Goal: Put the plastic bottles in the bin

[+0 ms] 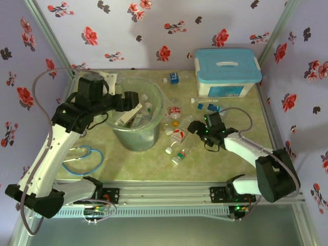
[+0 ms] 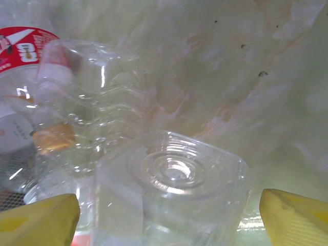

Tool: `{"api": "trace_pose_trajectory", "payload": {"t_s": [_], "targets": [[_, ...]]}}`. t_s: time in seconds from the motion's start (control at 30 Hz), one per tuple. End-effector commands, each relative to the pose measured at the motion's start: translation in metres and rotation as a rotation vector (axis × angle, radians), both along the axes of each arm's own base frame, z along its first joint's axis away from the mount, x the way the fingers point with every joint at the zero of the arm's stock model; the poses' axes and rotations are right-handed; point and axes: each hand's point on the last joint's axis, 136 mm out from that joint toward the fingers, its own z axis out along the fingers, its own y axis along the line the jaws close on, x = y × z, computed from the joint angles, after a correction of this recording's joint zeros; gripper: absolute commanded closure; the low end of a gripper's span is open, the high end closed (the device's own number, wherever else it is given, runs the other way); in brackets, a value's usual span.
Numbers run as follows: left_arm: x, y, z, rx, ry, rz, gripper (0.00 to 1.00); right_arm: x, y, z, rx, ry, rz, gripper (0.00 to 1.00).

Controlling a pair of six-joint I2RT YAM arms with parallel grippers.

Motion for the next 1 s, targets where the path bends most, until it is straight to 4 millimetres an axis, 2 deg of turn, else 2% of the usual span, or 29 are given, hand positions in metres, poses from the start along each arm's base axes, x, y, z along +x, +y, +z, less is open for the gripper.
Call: {"api": "trace_pose_trajectory", "payload": {"t_s": [0.0,0.27,0.47,0.57,0.8,0.97], "targets": [[0.001,-0.006,0.001,-0.023,-0.006,-0.010,0.15,0.003,0.003,-0.007,0.020,-0.010,-0.018,0.10],[0.004,-0.007,0.000,-0.028,-0.001,-0.007,0.15,0.001,0.001,-0.015,0.014,-0.002,-0.022,0.20],[0.008,-0.013,0.000,-0.035,-0.002,-0.018,0.15,-0.003,-0.006,-0.001,0.000,-0.010,-0.010,0.31],[0.008,-0.017,0.000,-0.042,-0.005,-0.031,0.15,-0.006,-0.012,0.007,-0.001,-0.017,-0.013,0.37],[0.007,-0.021,0.006,-0.056,-0.013,-0.041,0.15,-0.014,-0.022,0.031,-0.003,-0.028,-0.004,0.43],[0.004,-0.030,0.013,-0.059,-0.025,-0.068,0.15,-0.016,-0.027,0.067,0.014,-0.088,0.005,0.45]]}}
